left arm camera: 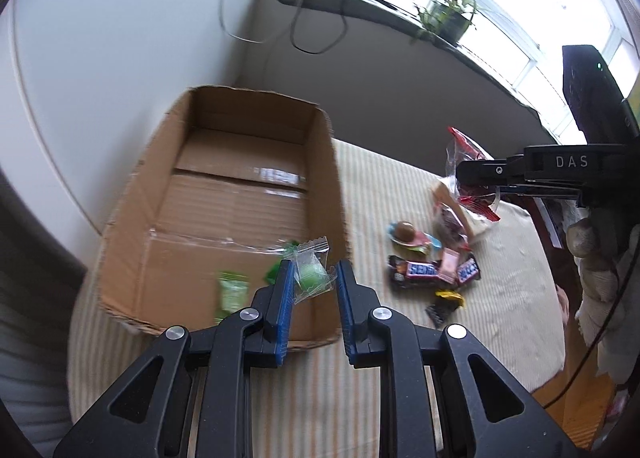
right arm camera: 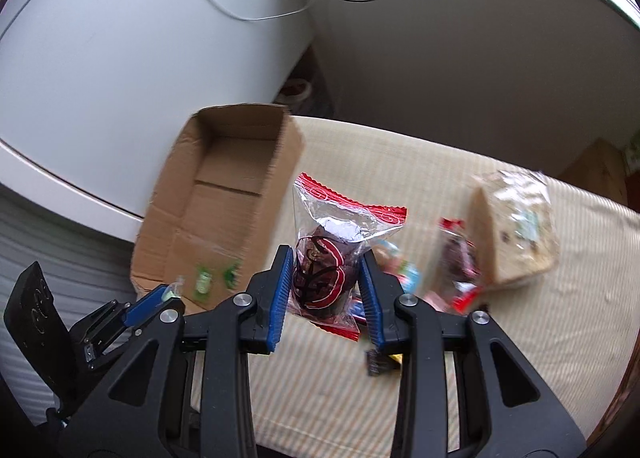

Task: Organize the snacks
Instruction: 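Carry the red-wrapped bag and clear packet over the cardboard box with both grippers, then open both grippers to drop the items into the cardboard box, then move the left gripper to the yellow-wrapped candy while the right approaches the Snickers bar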

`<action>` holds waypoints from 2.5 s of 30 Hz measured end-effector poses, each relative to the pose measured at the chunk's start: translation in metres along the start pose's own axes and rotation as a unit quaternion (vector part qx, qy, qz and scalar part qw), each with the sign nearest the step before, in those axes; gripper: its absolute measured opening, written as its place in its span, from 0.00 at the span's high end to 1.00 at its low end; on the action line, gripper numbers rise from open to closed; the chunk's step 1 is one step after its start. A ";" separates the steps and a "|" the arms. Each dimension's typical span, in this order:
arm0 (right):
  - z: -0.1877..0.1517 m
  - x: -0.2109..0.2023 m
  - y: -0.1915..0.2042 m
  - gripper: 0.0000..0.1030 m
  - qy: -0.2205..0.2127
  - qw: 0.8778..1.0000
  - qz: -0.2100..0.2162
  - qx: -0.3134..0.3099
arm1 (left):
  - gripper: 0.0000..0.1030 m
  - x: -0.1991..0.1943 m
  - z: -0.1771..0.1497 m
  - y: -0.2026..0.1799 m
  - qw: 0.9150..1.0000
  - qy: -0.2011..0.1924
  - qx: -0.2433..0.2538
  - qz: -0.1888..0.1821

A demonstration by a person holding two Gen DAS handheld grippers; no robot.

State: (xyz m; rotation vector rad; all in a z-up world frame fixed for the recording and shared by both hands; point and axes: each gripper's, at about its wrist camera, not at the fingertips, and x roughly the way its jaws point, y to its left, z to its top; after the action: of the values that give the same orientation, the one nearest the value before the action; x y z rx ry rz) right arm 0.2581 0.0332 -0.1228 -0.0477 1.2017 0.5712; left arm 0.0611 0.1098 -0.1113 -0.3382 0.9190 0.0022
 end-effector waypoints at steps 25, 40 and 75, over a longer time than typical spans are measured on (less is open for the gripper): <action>0.034 0.042 0.090 0.32 0.020 0.997 0.028 -0.071 | 0.54 0.001 0.009 0.043 0.999 0.002 -0.025 0.032; 0.026 0.010 0.056 0.32 0.001 0.998 0.013 -0.068 | 0.54 -0.007 0.010 0.021 1.000 -0.006 -0.008 0.015; -0.079 0.001 -0.173 0.41 0.045 0.975 -0.024 0.216 | 0.54 0.082 -0.042 -0.132 0.966 0.131 0.188 -0.118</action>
State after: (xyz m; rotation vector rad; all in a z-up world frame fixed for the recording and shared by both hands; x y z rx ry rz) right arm 0.2659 -0.1409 -0.1987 0.2698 1.3870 0.2574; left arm 0.0971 -0.0389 -0.1607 -0.0916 1.1115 -0.4407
